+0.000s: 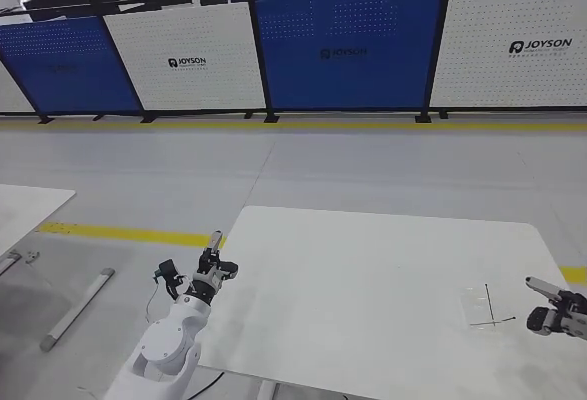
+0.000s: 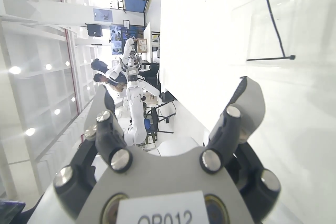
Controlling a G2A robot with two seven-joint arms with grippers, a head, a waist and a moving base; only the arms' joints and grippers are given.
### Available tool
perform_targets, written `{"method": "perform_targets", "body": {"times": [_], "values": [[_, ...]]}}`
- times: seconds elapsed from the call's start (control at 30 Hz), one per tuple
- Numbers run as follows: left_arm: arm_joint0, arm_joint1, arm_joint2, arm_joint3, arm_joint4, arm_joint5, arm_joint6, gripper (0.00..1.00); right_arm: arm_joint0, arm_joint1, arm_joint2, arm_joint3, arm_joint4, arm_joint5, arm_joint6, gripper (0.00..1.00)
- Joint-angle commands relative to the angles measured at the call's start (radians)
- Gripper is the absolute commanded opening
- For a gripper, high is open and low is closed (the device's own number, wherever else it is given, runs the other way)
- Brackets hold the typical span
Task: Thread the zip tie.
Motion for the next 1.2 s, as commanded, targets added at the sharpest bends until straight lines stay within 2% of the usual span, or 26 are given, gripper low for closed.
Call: {"method": "perform_targets", "body": {"times": [0.0, 0.1, 0.2, 0.37, 0.8, 0.87, 0.93, 1.03, 1.17], "values": [[0.0, 0.0, 0.0, 0.0, 0.0, 0.0, 0.0, 1.0, 0.012, 0.014, 0.003, -0.008, -0.025, 0.021, 0.0, 1.0], [0.0, 0.0, 0.0, 0.0, 0.0, 0.0, 0.0, 1.0, 0.035, 0.036, -0.034, -0.02, -0.071, 0.046, 0.0, 1.0], [0.0, 0.0, 0.0, 0.0, 0.0, 0.0, 0.0, 1.0, 0.079, 0.073, -0.121, -0.011, -0.143, 0.069, 0.0, 1.0], [0.0, 0.0, 0.0, 0.0, 0.0, 0.0, 0.0, 1.0, 0.185, 0.139, -0.323, 0.074, -0.126, 0.081, 0.0, 1.0], [0.0, 0.0, 0.0, 0.0, 0.0, 0.0, 0.0, 1.0, 0.185, 0.139, -0.323, 0.074, -0.126, 0.081, 0.0, 1.0], [0.0, 0.0, 0.0, 0.0, 0.0, 0.0, 0.0, 1.0, 0.182, 0.141, -0.327, 0.07, -0.157, 0.08, -0.017, 1.0], [0.0, 0.0, 0.0, 0.0, 0.0, 0.0, 0.0, 1.0, 0.18, 0.145, -0.359, 0.071, -0.145, 0.064, 0.0, 1.0], [0.0, 0.0, 0.0, 0.0, 0.0, 0.0, 0.0, 1.0, 0.207, 0.167, -0.414, 0.091, -0.137, 0.049, 0.0, 1.0], [0.0, 0.0, 0.0, 0.0, 0.0, 0.0, 0.0, 1.0, 0.249, 0.201, -0.484, 0.103, -0.138, 0.067, 0.0, 1.0]]}}
